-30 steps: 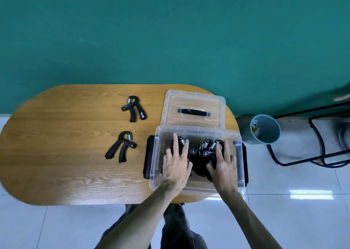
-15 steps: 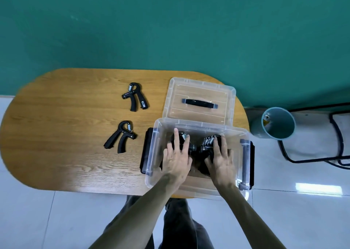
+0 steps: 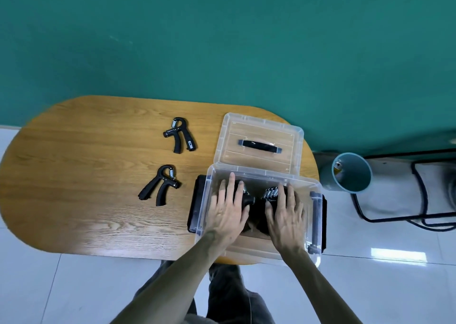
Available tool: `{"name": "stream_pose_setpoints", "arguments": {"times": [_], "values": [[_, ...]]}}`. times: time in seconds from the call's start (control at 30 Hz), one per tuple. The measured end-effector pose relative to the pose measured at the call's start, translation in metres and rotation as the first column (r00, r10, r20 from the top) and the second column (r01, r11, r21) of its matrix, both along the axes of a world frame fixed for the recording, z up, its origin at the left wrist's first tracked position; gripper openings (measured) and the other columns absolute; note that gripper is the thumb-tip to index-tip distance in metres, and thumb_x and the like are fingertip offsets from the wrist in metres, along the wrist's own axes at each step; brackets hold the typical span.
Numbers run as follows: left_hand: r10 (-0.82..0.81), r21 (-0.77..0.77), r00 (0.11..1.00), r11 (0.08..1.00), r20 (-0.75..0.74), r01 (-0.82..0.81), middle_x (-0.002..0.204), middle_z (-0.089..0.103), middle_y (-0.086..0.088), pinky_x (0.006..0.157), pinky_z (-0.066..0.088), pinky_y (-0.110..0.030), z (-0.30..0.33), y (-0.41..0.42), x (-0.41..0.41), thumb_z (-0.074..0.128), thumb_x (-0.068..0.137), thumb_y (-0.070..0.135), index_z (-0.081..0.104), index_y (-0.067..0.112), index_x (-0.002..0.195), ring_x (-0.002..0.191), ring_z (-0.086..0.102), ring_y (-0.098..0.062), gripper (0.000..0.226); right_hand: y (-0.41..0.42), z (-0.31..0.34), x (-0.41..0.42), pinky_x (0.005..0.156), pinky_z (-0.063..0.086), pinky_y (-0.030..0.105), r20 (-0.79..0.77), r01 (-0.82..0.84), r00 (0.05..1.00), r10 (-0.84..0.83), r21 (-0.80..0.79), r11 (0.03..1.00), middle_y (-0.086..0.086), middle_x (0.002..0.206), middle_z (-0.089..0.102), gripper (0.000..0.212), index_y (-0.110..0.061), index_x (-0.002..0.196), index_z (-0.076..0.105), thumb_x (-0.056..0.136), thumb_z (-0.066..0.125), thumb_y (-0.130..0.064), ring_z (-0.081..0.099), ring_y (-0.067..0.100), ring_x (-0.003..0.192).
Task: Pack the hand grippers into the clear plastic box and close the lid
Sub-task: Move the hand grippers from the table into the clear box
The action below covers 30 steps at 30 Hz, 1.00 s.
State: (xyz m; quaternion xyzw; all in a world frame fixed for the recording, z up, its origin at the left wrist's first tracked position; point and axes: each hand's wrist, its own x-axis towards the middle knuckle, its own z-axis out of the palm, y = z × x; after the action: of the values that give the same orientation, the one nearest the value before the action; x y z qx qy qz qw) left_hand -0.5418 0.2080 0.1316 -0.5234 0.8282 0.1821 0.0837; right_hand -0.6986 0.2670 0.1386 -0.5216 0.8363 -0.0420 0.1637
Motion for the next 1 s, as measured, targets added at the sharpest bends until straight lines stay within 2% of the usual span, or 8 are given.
{"name": "stream_pose_setpoints", "arguments": {"times": [0.1, 0.23, 0.37, 0.53, 0.63, 0.8, 0.93, 1.0], "values": [[-0.035, -0.023, 0.999, 0.999, 0.019, 0.035, 0.167, 0.016, -0.015, 0.11, 0.037, -0.049, 0.016, -0.013, 0.012, 0.019, 0.103, 0.051, 0.021, 0.012, 0.158, 0.146, 0.03, -0.034, 0.068, -0.01, 0.021, 0.014, 0.091, 0.046, 0.05, -0.044, -0.032, 0.999, 0.032, -0.018, 0.999, 0.016, 0.154, 0.041, 0.059, -0.017, 0.152, 0.035, 0.1, 0.033, -0.044, 0.054, 0.041, 0.111], [-0.049, -0.059, 0.998, 0.997, 0.027, 0.051, 0.161, 0.032, -0.015, 0.1, 0.04, -0.047, 0.04, -0.037, 0.037, 0.02, 0.104, 0.048, 0.029, 0.011, 0.155, 0.137, 0.039, -0.032, 0.064, -0.029, 0.043, 0.034, 0.086, 0.05, 0.049, -0.118, -0.066, 0.991, 0.064, -0.009, 0.998, 0.018, 0.147, 0.046, 0.055, -0.019, 0.15, 0.038, 0.1, 0.034, -0.042, 0.055, 0.039, 0.106], [-0.038, -0.042, 0.999, 0.998, 0.028, 0.039, 0.163, 0.024, -0.013, 0.097, 0.038, -0.043, 0.051, -0.063, 0.073, 0.015, 0.107, 0.049, 0.017, 0.013, 0.158, 0.123, 0.044, -0.026, 0.063, -0.049, 0.058, 0.063, 0.087, 0.05, 0.05, -0.143, -0.098, 0.985, 0.099, 0.016, 0.995, 0.017, 0.148, 0.044, 0.051, -0.023, 0.15, 0.034, 0.104, 0.03, -0.044, 0.055, 0.038, 0.107], [0.008, 0.01, 1.0, 1.0, 0.011, -0.008, 0.166, 0.019, -0.012, 0.108, 0.037, -0.045, 0.05, -0.085, 0.135, 0.017, 0.107, 0.049, 0.015, 0.013, 0.159, 0.135, 0.041, -0.029, 0.063, -0.088, 0.063, 0.12, 0.094, 0.048, 0.052, -0.107, -0.173, 0.979, 0.175, 0.024, 0.985, 0.015, 0.155, 0.034, 0.049, -0.026, 0.151, 0.029, 0.105, 0.033, -0.04, 0.051, 0.037, 0.117], [0.042, 0.035, 0.998, 0.998, 0.04, -0.044, 0.165, 0.022, -0.011, 0.111, 0.036, -0.046, 0.037, -0.096, 0.174, 0.02, 0.107, 0.048, 0.014, 0.015, 0.159, 0.14, 0.037, -0.03, 0.062, -0.116, 0.062, 0.157, 0.092, 0.05, 0.048, -0.099, -0.255, 0.962, 0.253, -0.008, 0.967, 0.014, 0.154, 0.035, 0.047, -0.025, 0.151, 0.03, 0.105, 0.031, -0.036, 0.052, 0.035, 0.112], [0.11, 0.118, 0.993, 0.987, 0.031, -0.113, 0.16, 0.031, -0.009, 0.108, 0.04, -0.042, 0.002, -0.102, 0.225, 0.021, 0.107, 0.048, 0.015, 0.016, 0.159, 0.133, 0.043, -0.026, 0.061, -0.16, 0.043, 0.202, 0.086, 0.055, 0.049, -0.038, -0.317, 0.948, 0.316, -0.021, 0.948, 0.014, 0.151, 0.035, 0.044, -0.023, 0.149, 0.033, 0.107, 0.034, -0.034, 0.051, 0.035, 0.114], [0.095, 0.179, 0.99, 0.977, 0.105, -0.113, 0.167, 0.015, -0.013, 0.107, 0.041, -0.046, -0.031, -0.108, 0.246, 0.02, 0.107, 0.049, 0.0, 0.019, 0.161, 0.138, 0.04, -0.032, 0.065, -0.195, 0.021, 0.216, 0.079, 0.058, 0.052, 0.032, -0.39, 0.921, 0.389, 0.012, 0.921, 0.013, 0.146, 0.038, 0.039, -0.023, 0.146, 0.035, 0.108, 0.03, -0.031, 0.048, 0.034, 0.119], [0.084, 0.197, 0.989, 0.974, 0.125, -0.107, 0.168, 0.008, -0.015, 0.108, 0.041, -0.048, -0.044, -0.111, 0.249, 0.02, 0.107, 0.049, -0.003, 0.018, 0.161, 0.14, 0.037, -0.035, 0.066, -0.211, 0.006, 0.218, 0.083, 0.057, 0.052, 0.044, -0.421, 0.907, 0.42, 0.024, 0.907, 0.013, 0.145, 0.039, 0.041, -0.026, 0.15, 0.031, 0.109, 0.028, -0.031, 0.048, 0.034, 0.12]]}}
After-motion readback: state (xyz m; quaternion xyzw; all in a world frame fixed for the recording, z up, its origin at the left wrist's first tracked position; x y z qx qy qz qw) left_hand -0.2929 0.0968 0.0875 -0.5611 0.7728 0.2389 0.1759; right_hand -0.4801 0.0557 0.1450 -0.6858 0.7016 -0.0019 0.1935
